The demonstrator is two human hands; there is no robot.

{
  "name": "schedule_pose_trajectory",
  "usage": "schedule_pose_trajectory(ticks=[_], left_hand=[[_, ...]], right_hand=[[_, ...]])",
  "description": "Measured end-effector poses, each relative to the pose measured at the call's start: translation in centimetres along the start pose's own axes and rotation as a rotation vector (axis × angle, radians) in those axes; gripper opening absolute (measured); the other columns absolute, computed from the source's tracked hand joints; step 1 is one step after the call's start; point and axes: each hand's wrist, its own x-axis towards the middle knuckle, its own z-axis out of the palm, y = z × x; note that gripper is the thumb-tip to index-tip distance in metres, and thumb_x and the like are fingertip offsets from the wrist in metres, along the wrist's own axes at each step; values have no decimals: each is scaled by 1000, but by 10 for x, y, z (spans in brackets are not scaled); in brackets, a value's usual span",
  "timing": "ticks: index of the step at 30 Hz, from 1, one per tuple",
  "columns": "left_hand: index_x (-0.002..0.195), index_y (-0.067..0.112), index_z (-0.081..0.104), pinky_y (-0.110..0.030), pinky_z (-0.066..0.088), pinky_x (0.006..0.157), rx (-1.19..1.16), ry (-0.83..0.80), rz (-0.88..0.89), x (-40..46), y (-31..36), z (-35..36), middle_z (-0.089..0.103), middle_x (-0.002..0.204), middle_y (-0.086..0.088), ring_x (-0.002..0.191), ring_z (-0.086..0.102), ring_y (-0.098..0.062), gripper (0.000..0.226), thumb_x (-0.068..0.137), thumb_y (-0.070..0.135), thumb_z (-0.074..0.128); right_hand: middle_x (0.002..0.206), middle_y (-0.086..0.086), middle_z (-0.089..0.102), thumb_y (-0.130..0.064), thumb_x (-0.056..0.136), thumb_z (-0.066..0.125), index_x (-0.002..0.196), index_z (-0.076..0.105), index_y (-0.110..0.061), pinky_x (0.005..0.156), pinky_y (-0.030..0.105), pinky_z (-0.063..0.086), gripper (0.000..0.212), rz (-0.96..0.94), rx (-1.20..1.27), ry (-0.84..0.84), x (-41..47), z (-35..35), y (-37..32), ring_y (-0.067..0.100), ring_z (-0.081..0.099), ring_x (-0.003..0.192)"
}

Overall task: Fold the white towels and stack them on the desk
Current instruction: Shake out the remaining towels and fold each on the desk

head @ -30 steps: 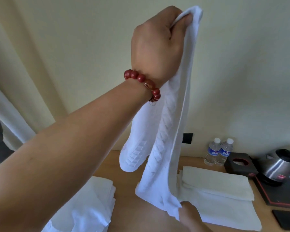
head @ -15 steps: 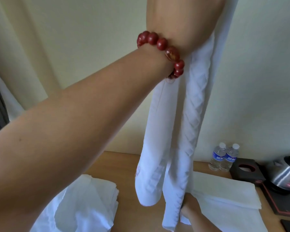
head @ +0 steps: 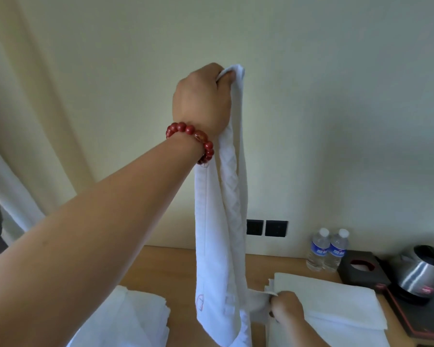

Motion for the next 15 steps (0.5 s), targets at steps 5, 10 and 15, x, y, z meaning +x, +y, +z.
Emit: schedule_pose_trajectory(ticks=[5,10,15], left_hand=[[71,12,54,-31,30,53,187,-157,-94,-12,-32,18,50,62,1,62,49,-21,40,100,38,45],[62,15,45,-31,29,50,172,-337,-170,-38,-60,31,48,59,0,58,46,-17,43,100,35,48],[59,15,44,-31,28,49,150,-371,-313,-59,-76,38,47,57,0,55,44,-17,43,98,33,50]], right_hand=[[76,4,64,-9,91,53,76,66,-14,62,27,44,20,-128,189,129,-21,-36,-60,23,61,73],[62,-5,50,-16,90,60,69,57,-19,54,27,32,21,-433,430,233,-49,-82,-132,15,46,60],[73,7,41,-20,91,63,75,52,2,58,29,29,29,-445,823,205,-68,-126,-180,17,35,67]])
